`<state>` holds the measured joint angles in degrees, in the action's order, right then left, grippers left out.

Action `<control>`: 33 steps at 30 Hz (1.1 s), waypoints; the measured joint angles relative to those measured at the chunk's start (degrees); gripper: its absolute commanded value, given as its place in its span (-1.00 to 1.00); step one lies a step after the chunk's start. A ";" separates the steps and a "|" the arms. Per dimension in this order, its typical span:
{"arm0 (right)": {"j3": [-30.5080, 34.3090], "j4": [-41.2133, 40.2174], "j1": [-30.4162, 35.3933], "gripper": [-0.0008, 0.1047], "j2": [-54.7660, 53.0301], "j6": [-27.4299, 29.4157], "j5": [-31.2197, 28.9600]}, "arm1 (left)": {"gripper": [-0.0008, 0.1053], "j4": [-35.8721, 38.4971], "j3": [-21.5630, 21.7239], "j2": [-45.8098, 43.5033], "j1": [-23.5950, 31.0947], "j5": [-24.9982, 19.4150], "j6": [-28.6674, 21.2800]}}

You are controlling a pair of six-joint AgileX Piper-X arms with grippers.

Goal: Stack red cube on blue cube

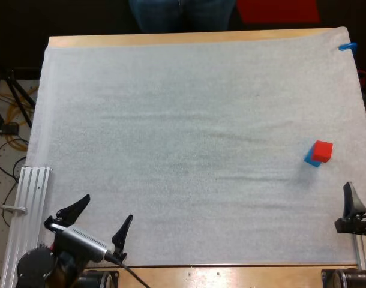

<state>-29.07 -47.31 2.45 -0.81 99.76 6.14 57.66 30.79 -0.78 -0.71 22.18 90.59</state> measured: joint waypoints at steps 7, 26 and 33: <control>1.67 -4.09 0.00 0.32 0.11 0.86 0.00 | 0.65 -0.37 -2.18 0.00 0.00 0.00 1.19; 1.67 -6.82 0.00 0.32 0.11 0.86 0.00 | 0.65 -0.77 -2.49 0.08 0.00 0.00 1.63; 1.67 -6.82 0.00 0.32 0.11 0.86 0.00 | 0.65 -0.77 -2.49 0.08 0.00 0.00 1.63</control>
<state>-27.40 -54.14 2.45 -0.70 100.62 6.14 56.89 28.31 -0.70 -0.71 22.18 92.21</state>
